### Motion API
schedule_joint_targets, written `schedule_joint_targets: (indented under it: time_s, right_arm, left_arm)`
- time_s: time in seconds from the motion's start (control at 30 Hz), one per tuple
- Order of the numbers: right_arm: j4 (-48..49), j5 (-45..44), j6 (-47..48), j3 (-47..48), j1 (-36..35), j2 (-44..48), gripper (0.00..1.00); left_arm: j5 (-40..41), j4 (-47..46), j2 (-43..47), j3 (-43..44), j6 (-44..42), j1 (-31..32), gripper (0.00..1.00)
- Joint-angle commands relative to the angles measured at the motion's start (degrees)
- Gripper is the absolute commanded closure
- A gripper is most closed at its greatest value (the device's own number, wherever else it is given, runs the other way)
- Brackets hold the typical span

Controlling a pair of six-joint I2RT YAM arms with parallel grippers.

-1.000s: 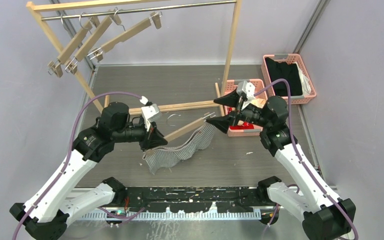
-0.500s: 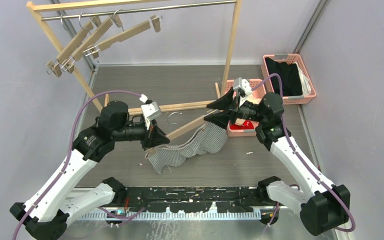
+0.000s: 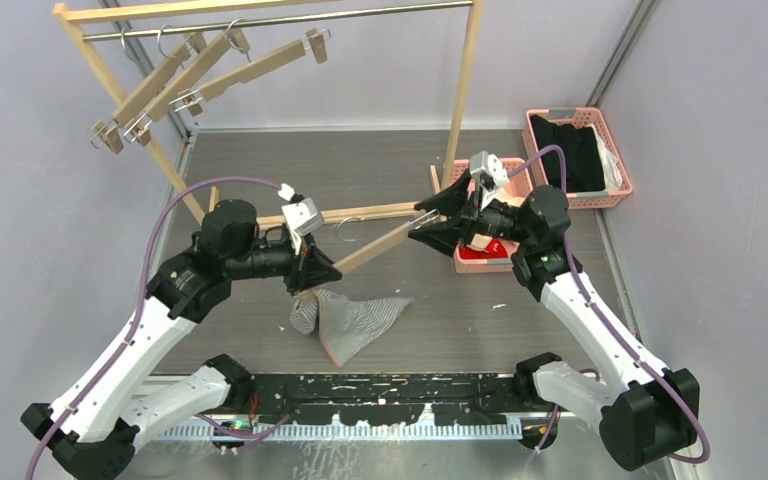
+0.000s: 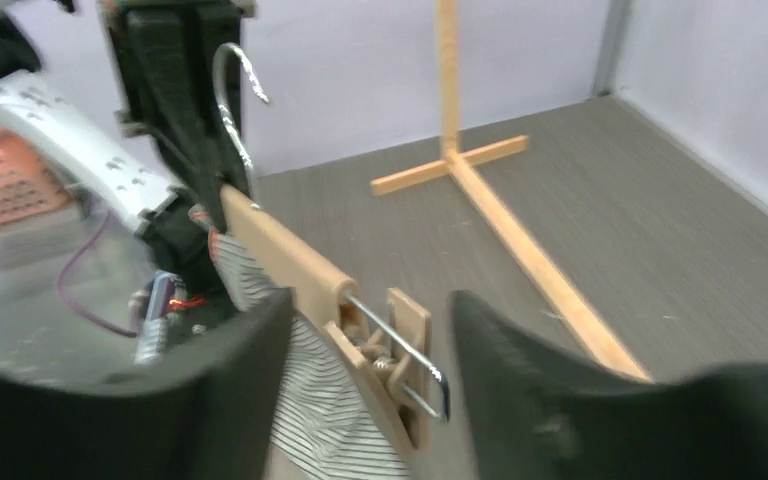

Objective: Remove the underwear clipped to the hanger

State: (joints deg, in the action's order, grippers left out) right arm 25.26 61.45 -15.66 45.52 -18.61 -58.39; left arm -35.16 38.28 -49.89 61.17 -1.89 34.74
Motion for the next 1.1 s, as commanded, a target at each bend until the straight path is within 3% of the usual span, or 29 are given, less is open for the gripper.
schedule_joint_targets:
  time_s: [0.0,0.1,0.23,0.67,0.93,1.0,1.07]
  right_arm:
    - [1.0,-13.5,0.6,0.4,-0.3,1.2,0.18]
    - [1.1,-21.1,0.5,-1.1,-0.3,3.7,0.06]
    - [7.6,-29.5,-3.4,-6.4,-0.3,7.2,0.0]
    - [40.8,-22.5,-25.9,-13.4,-0.3,0.6,0.03]
    - [52.0,-21.3,-33.4,-12.6,-0.3,-4.8,0.08]
    - [53.1,-21.4,-34.3,-12.3,-0.4,-5.5,0.14]
    - [53.9,-21.5,-35.1,-12.0,-0.4,-6.0,0.34]
  left_arm:
    - [2.6,-12.4,-0.8,1.7,3.8,0.0,1.0]
    - [3.8,-13.2,-1.8,2.1,3.8,0.0,1.0]
    - [3.9,-16.0,-2.2,1.2,4.5,0.0,1.0]
    - [1.0,-45.2,-3.0,-10.1,19.0,0.0,1.0]
    - [-3.0,-57.9,-5.1,-13.0,28.0,0.1,1.0]
    - [-3.8,-60.0,-5.9,-13.3,29.7,0.0,1.0]
    - [-3.8,-61.4,-6.4,-13.9,30.7,0.1,1.0]
